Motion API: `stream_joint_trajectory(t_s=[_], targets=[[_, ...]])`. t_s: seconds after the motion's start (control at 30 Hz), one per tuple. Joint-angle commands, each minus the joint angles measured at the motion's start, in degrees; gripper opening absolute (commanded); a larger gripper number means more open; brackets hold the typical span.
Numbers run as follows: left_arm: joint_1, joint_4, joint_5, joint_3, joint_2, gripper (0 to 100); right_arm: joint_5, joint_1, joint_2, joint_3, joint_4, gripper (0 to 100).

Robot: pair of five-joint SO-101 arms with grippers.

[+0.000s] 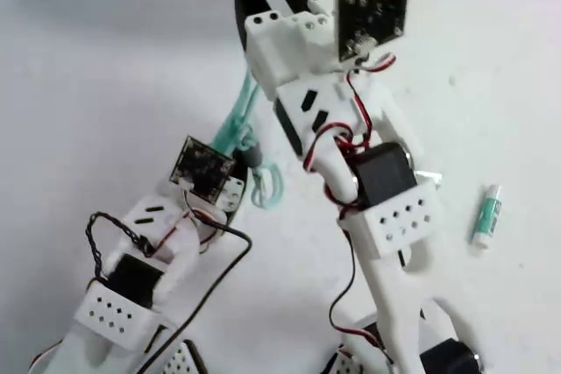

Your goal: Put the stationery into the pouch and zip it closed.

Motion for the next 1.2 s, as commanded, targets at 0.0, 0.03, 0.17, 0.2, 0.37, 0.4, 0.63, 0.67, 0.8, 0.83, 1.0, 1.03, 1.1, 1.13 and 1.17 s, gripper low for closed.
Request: stream_joint_trajectory(t_s=[0.0, 0.03, 0.17, 0.2, 0.37, 0.4, 0.63, 0.67, 0.8, 0.83, 1.0, 1.03, 1.1, 1.13, 1.17], targets=[[-0.6, -0.7, -0.7, -0.1, 1.0, 2, -0.2, 0.4, -0.8, -0.1, 3.5, 1.7], [-0.6, -0.7, -0.7, -0.1, 1.0, 2, -0.3, 0.3, -1.5, 0.4, 5.2, 1.7], [-0.6, -0.8, -0.7, -0.2, 1.0, 2, -0.4, -0.9, -5.0, 1.1, 12.4, 1.7], [-0.6, -0.8, -0.5, -0.2, 1.0, 2, -0.3, -1.3, -5.7, 1.1, 13.8, 1.7], [-0.6, -0.7, -0.3, -0.2, 1.0, 6, 0.1, -1.9, -5.1, 1.1, 19.5, 2.1], [-0.6, -0.7, -0.3, -0.2, 1.0, 7, 0.1, -1.7, -4.2, 1.1, 20.8, 2.2], [-0.6, -0.4, -0.2, -0.1, 1.0, 9, 0.1, -1.7, -2.3, 0.4, 28.3, 26.9], [-0.6, -0.4, -0.2, -0.1, 1.0, 9, 0.1, -1.7, -2.4, -0.9, 29.6, 30.3], [-0.6, -0.4, -0.2, -0.1, 1.0, 9, 0.1, 0.2, -4.1, -9.0, 35.7, 29.3], [-0.6, -0.4, -0.2, -0.1, 1.0, 9, 0.1, 0.9, -4.7, -10.9, 36.8, 29.1], [-0.6, -0.4, -0.2, -0.1, 1.0, 9, 0.1, 5.7, -6.0, -15.1, 40.1, 29.1], [-0.6, -0.4, -0.2, -0.1, 1.0, 9, 0.1, 6.4, -6.0, -15.0, 40.7, 29.1], [-0.6, -0.4, -0.2, -0.1, 1.0, 9, 0.1, 7.7, -5.3, -14.9, 41.0, 29.1], [-0.6, -0.4, -0.2, -0.1, 1.0, 9, 0.1, 8.0, -4.5, -14.9, 40.4, 29.1], [-0.6, -0.4, -0.2, -0.1, 1.0, 10, 0.1, 8.0, -3.3, -14.8, 39.1, 29.0]])
